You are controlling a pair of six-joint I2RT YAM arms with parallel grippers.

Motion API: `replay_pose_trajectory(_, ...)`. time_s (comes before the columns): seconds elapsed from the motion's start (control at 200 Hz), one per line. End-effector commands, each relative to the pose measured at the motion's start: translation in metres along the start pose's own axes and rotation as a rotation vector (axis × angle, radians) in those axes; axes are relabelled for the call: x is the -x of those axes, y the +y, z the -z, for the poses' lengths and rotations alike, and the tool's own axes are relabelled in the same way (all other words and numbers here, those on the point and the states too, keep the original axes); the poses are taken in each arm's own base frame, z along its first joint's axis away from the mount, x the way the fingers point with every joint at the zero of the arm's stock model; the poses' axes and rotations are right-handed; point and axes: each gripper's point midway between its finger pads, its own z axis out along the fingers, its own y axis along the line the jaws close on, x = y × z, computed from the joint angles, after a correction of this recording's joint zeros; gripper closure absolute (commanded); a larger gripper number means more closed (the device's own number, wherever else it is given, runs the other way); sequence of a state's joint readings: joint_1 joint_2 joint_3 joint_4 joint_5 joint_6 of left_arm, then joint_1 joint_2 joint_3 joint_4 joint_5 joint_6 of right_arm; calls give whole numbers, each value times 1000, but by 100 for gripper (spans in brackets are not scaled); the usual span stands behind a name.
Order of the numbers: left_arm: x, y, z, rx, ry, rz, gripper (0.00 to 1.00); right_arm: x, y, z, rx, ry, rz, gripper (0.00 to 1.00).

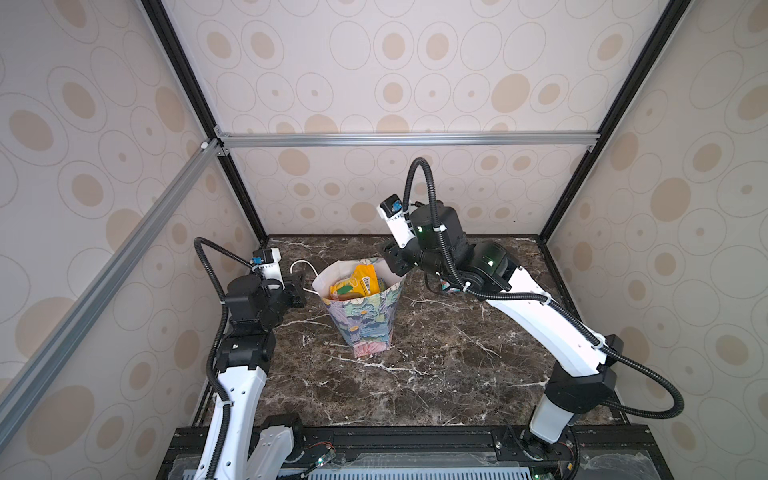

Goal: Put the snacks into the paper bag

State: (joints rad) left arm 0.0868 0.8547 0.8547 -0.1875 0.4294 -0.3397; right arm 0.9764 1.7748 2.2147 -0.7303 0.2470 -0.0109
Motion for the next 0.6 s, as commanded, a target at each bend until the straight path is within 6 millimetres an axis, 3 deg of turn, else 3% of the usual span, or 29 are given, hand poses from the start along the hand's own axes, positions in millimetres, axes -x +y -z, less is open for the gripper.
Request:
replay_pose_trajectory(0.0,20,-14,2,-53,-43,-44,100,-16,20,-27,55,68,-26,39)
replay_pose_trajectory(0.08,21,-16,3,-56,-45,-49,100,-25,23,-45,52,128,-31,38)
replay_pose_trajectory(0.165,21,-17,5,-55,-40,-66,100,-47,19,-67,49,234,-62,40)
replay_pose_trajectory(0.425,22,-18,6,-52,-37,-75,100,-88,0,-87,70,379,-286,39)
replay_pose_trajectory(0.595,25,-19,6,-57,-42,-79,100,-108,0,-96,73,444,-352,31)
